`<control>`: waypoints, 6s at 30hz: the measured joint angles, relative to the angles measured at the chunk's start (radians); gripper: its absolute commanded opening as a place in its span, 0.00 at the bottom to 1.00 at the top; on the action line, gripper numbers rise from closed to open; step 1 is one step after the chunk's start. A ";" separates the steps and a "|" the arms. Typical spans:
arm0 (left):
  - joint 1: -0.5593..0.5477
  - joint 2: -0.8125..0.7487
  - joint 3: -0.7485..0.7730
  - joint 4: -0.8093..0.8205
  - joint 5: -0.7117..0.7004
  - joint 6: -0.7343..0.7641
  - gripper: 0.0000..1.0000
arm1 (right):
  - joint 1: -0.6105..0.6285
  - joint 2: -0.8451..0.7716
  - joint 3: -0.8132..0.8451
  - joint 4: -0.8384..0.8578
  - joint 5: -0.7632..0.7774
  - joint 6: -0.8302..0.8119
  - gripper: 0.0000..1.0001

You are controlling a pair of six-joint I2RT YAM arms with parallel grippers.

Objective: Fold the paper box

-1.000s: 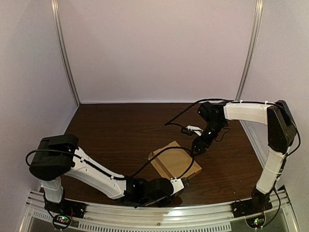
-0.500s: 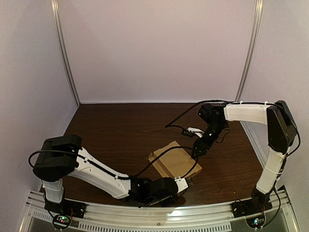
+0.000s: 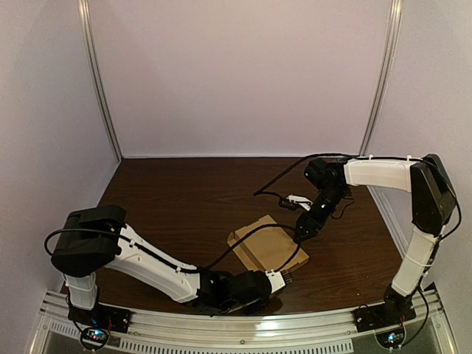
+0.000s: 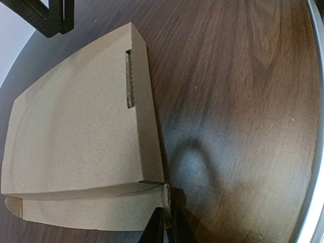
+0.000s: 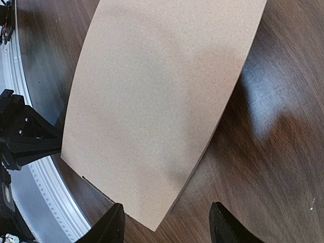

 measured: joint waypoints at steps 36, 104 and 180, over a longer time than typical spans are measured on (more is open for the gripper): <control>0.030 -0.011 -0.063 0.093 0.003 0.002 0.09 | -0.006 0.094 -0.037 0.003 -0.076 -0.004 0.49; 0.193 -0.066 -0.198 0.279 0.288 -0.019 0.02 | -0.012 0.137 -0.030 -0.023 -0.109 -0.032 0.43; 0.254 -0.092 -0.041 -0.084 0.394 0.056 0.03 | 0.042 0.105 0.011 -0.092 -0.077 -0.097 0.42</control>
